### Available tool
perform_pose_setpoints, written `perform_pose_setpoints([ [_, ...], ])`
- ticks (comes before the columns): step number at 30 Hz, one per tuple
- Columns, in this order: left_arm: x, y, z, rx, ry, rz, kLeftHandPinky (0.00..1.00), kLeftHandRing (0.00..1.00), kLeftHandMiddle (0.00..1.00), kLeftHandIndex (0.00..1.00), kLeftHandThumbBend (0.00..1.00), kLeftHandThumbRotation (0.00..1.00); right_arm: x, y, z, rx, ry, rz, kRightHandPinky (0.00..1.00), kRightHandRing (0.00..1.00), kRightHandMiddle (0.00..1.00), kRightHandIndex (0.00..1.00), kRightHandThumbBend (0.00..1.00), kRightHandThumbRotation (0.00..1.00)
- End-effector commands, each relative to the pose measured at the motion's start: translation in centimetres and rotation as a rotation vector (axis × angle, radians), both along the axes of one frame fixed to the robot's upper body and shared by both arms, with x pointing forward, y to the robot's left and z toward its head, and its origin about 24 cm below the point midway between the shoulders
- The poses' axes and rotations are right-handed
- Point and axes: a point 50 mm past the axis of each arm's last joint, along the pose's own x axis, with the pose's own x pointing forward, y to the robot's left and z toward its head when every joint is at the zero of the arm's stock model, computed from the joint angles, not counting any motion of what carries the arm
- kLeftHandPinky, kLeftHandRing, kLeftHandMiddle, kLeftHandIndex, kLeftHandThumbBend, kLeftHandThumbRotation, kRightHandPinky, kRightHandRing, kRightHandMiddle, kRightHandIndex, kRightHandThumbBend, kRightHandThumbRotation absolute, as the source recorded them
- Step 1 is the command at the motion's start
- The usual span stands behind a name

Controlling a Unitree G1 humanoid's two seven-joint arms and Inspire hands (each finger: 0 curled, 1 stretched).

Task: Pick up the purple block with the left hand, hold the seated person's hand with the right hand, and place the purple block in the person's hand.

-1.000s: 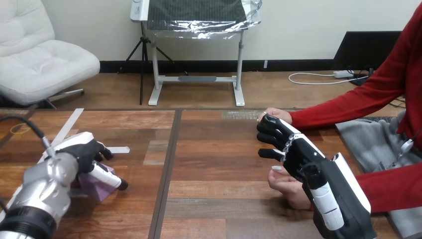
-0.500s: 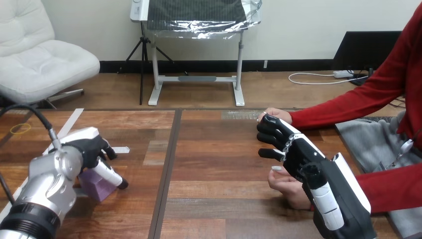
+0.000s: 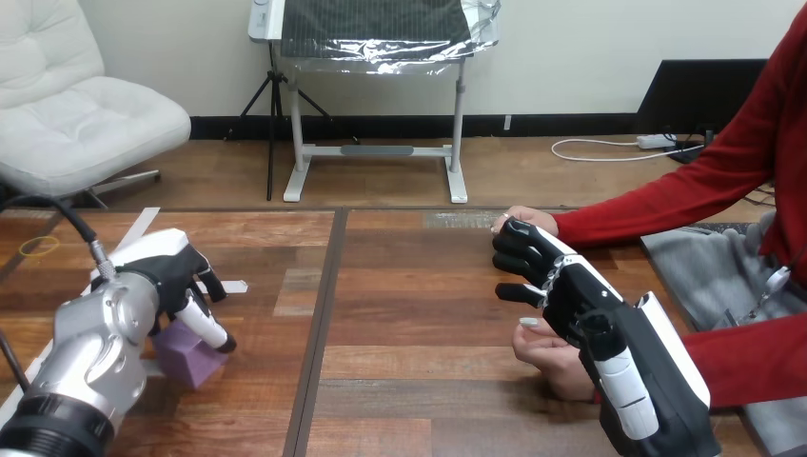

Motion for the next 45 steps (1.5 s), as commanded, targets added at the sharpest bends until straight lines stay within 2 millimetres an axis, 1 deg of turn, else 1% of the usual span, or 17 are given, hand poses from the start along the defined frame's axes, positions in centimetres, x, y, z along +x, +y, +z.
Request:
perform_pose_setpoints([
  [1, 0.45, 0.4, 2.22, 0.032, -0.126, 0.006, 0.23, 0.32, 0.42, 0.49, 0.73, 0.0, 1.08, 0.23, 2.02, 0.022, -0.107, -0.006, 0.82, 0.88, 0.89, 0.89, 0.77, 1.0],
  [3, 0.42, 0.39, 2.23, 0.036, -0.134, 0.005, 0.23, 0.32, 0.42, 0.48, 0.72, 0.0, 1.09, 0.24, 2.03, 0.022, -0.107, -0.007, 0.82, 0.88, 0.89, 0.89, 0.78, 1.0],
  [9, 0.34, 0.37, 2.25, 0.042, -0.159, 0.014, 0.25, 0.35, 0.44, 0.46, 0.7, 0.0, 1.1, 0.2, 1.99, 0.02, -0.11, -0.007, 0.82, 0.88, 0.89, 0.89, 0.77, 1.0],
  [10, 0.32, 0.34, 2.29, 0.046, -0.163, 0.011, 0.27, 0.38, 0.47, 0.45, 0.7, 0.0, 1.09, 0.2, 2.0, 0.019, -0.111, -0.008, 0.82, 0.88, 0.89, 0.89, 0.77, 1.0],
  [19, 0.23, 0.28, 2.49, 0.051, -0.181, 0.006, 0.35, 0.46, 0.52, 0.45, 0.73, 0.0, 1.09, 0.11, 2.01, 0.02, -0.118, -0.008, 0.83, 0.89, 0.89, 0.89, 0.76, 1.0],
  [24, 0.22, 0.27, 2.57, 0.052, -0.181, 0.006, 0.37, 0.47, 0.53, 0.46, 0.73, 0.0, 1.08, 0.09, 2.02, 0.02, -0.119, -0.014, 0.83, 0.89, 0.89, 0.89, 0.75, 1.0],
  [33, 0.18, 0.26, 2.63, 0.046, -0.178, 0.012, 0.35, 0.45, 0.52, 0.46, 0.73, 0.0, 1.11, 0.03, 2.07, 0.013, -0.124, -0.01, 0.83, 0.89, 0.89, 0.89, 0.75, 1.0],
  [37, 0.16, 0.24, 2.66, 0.042, -0.173, 0.015, 0.33, 0.43, 0.5, 0.46, 0.73, 0.0, 1.08, 0.0, 2.1, 0.013, -0.122, -0.011, 0.84, 0.89, 0.89, 0.89, 0.75, 1.0],
  [45, 0.1, 0.22, 2.71, 0.045, -0.173, 0.019, 0.33, 0.43, 0.5, 0.46, 0.73, 0.0, 1.08, -0.02, 2.12, 0.017, -0.123, -0.017, 0.84, 0.89, 0.89, 0.89, 0.75, 1.0],
])
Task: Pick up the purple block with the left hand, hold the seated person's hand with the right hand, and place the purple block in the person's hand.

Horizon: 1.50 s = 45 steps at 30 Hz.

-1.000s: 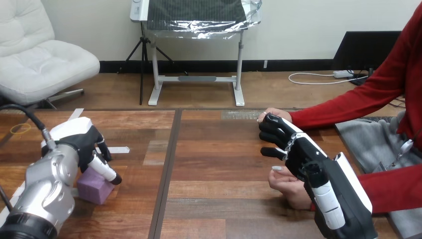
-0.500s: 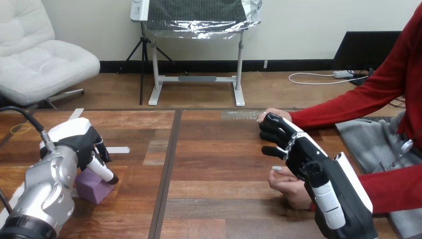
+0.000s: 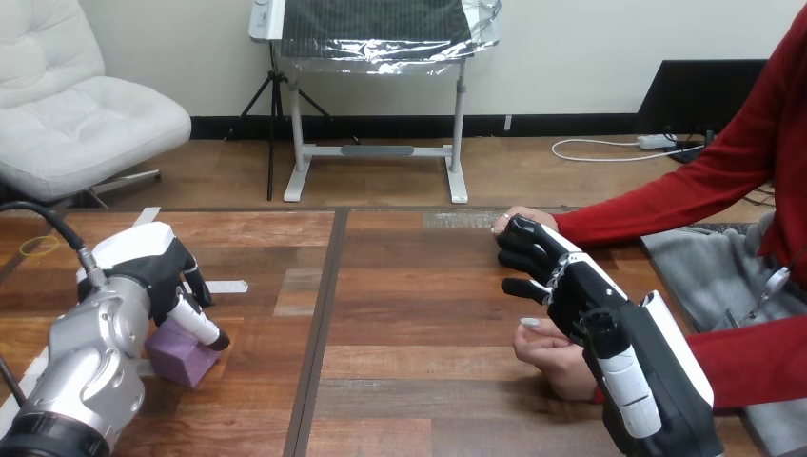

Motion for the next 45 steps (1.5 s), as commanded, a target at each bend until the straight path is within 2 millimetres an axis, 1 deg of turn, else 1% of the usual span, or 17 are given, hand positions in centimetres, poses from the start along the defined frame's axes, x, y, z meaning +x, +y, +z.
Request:
perform_pose_setpoints([
  [1, 0.85, -0.03, 2.53, 0.017, -0.09, -0.014, 0.34, 0.44, 0.51, 0.47, 0.73, 0.0, 1.07, 0.08, 2.06, 0.014, -0.118, -0.005, 0.84, 0.89, 0.89, 0.89, 0.75, 1.0],
  [8, 0.83, -0.07, 2.58, 0.032, -0.064, -0.001, 0.33, 0.43, 0.51, 0.48, 0.74, 0.0, 1.09, 0.05, 2.05, 0.01, -0.12, -0.007, 0.83, 0.89, 0.89, 0.89, 0.75, 1.0],
  [12, 0.81, -0.13, 2.57, 0.099, -0.033, -0.003, 0.27, 0.39, 0.49, 0.54, 0.79, 0.0, 1.1, 0.05, 2.04, 0.008, -0.119, -0.01, 0.83, 0.89, 0.89, 0.89, 0.75, 1.0],
  [16, 0.8, -0.14, 2.58, 0.131, -0.02, -0.004, 0.26, 0.39, 0.51, 0.62, 0.82, 0.01, 1.12, 0.06, 2.07, 0.009, -0.118, -0.008, 0.83, 0.89, 0.89, 0.89, 0.75, 1.0],
  [17, 0.8, -0.14, 2.58, 0.139, -0.016, -0.003, 0.28, 0.43, 0.55, 0.64, 0.82, 0.02, 1.13, 0.07, 2.07, 0.009, -0.118, -0.008, 0.83, 0.89, 0.89, 0.89, 0.76, 1.0],
  [18, 0.8, -0.15, 2.58, 0.144, -0.013, -0.003, 0.32, 0.5, 0.6, 0.67, 0.83, 0.04, 1.14, 0.07, 2.07, 0.009, -0.118, -0.008, 0.83, 0.89, 0.89, 0.89, 0.76, 1.0],
  [21, 0.8, -0.15, 2.6, 0.168, -0.004, -0.008, 0.39, 0.6, 0.68, 0.71, 0.84, 0.08, 1.16, 0.08, 2.11, 0.008, -0.12, -0.007, 0.83, 0.89, 0.89, 0.89, 0.76, 1.0],
  [27, 0.81, -0.18, 2.67, 0.176, 0.0, -0.007, 0.53, 0.74, 0.79, 0.77, 0.86, 0.14, 1.14, 0.08, 2.17, 0.007, -0.121, -0.009, 0.83, 0.89, 0.89, 0.89, 0.75, 1.0],
  [30, 0.82, -0.18, 2.71, 0.177, 0.001, -0.008, 0.56, 0.76, 0.81, 0.78, 0.87, 0.15, 1.17, 0.08, 2.2, 0.007, -0.123, -0.01, 0.83, 0.89, 0.89, 0.89, 0.75, 1.0],
  [34, 0.83, -0.17, 2.74, 0.17, 0.004, -0.007, 0.58, 0.77, 0.81, 0.79, 0.87, 0.18, 1.19, 0.07, 2.2, 0.006, -0.123, -0.011, 0.83, 0.89, 0.89, 0.89, 0.76, 1.0],
  [45, 0.85, -0.15, 2.8, 0.161, 0.023, -0.012, 0.59, 0.78, 0.83, 0.8, 0.87, 0.24, 1.22, 0.07, 2.2, 0.007, -0.12, -0.011, 0.83, 0.88, 0.88, 0.89, 0.76, 1.0],
])
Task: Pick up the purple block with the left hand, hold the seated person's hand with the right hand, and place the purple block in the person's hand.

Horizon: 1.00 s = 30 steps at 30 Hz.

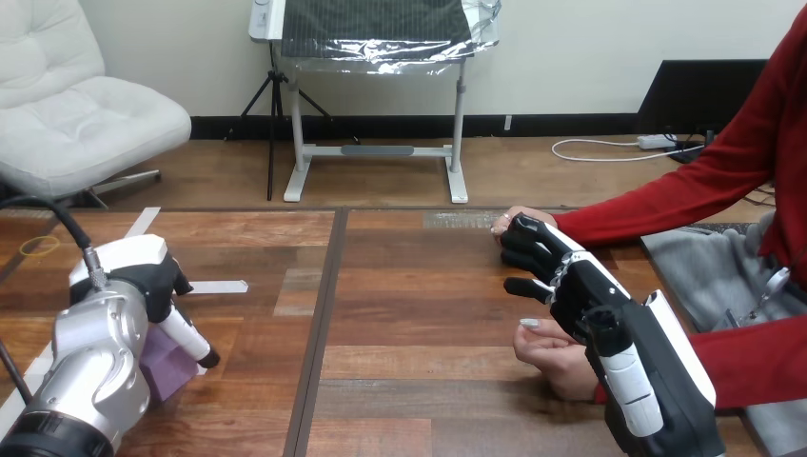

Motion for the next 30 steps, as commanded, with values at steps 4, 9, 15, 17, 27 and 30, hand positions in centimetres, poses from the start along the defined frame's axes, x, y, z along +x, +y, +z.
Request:
perform_pose_setpoints([
  [4, 1.16, -0.18, 2.8, 0.039, -0.08, -0.044, 0.61, 0.79, 0.83, 0.81, 0.86, 0.26, 1.21, 0.12, 2.19, 0.003, -0.119, 0.002, 0.83, 0.88, 0.88, 0.89, 0.76, 1.0],
  [9, 1.16, -0.12, 2.77, 0.036, -0.078, -0.044, 0.67, 0.81, 0.85, 0.82, 0.85, 0.28, 1.2, 0.11, 2.2, 0.005, -0.118, 0.004, 0.83, 0.89, 0.88, 0.89, 0.77, 1.0],
  [15, 1.15, -0.11, 2.82, 0.024, -0.08, -0.043, 0.73, 0.83, 0.86, 0.83, 0.84, 0.3, 1.2, 0.08, 2.21, 0.004, -0.121, 0.005, 0.83, 0.89, 0.88, 0.89, 0.77, 1.0],
  [17, 1.15, -0.1, 2.85, 0.019, -0.078, -0.042, 0.74, 0.84, 0.87, 0.83, 0.84, 0.31, 1.22, 0.05, 2.2, 0.003, -0.121, 0.003, 0.83, 0.89, 0.88, 0.89, 0.77, 1.0],
  [27, 1.1, 0.01, 2.93, 0.019, -0.079, -0.036, 0.79, 0.86, 0.88, 0.85, 0.82, 0.34, 1.23, -0.01, 2.25, 0.002, -0.123, 0.005, 0.83, 0.88, 0.88, 0.89, 0.76, 1.0],
  [30, 1.08, 0.02, 2.99, 0.02, -0.08, -0.035, 0.79, 0.86, 0.88, 0.86, 0.82, 0.35, 1.24, -0.02, 2.29, 0.001, -0.123, 0.006, 0.83, 0.89, 0.89, 0.89, 0.76, 1.0],
])
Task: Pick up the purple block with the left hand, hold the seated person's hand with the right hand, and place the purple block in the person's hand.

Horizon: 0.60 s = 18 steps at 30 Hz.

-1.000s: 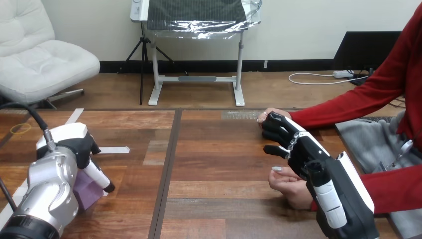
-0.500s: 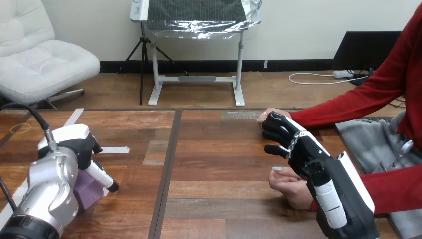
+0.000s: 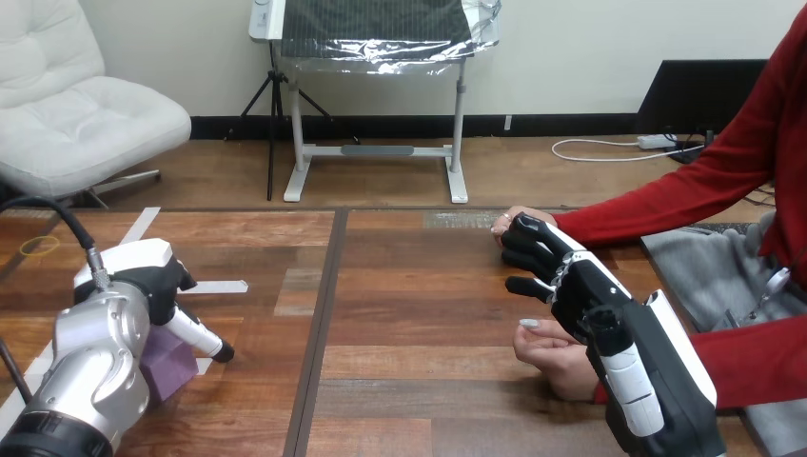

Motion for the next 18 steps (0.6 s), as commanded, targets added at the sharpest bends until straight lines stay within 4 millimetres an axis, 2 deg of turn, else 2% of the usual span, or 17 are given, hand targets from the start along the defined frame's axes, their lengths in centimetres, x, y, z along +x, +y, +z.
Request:
perform_pose_setpoints([
  [1, 1.09, 0.16, 3.09, 0.03, -0.102, -0.018, 0.78, 0.86, 0.88, 0.85, 0.82, 0.35, 1.24, 0.02, 2.28, 0.002, -0.123, 0.008, 0.83, 0.89, 0.89, 0.89, 0.76, 1.0],
  [18, 1.01, 0.33, 3.21, 0.062, -0.117, -0.009, 0.69, 0.81, 0.84, 0.8, 0.84, 0.3, 1.27, 0.01, 2.27, -0.004, -0.126, 0.004, 0.82, 0.88, 0.89, 0.89, 0.77, 1.0],
])
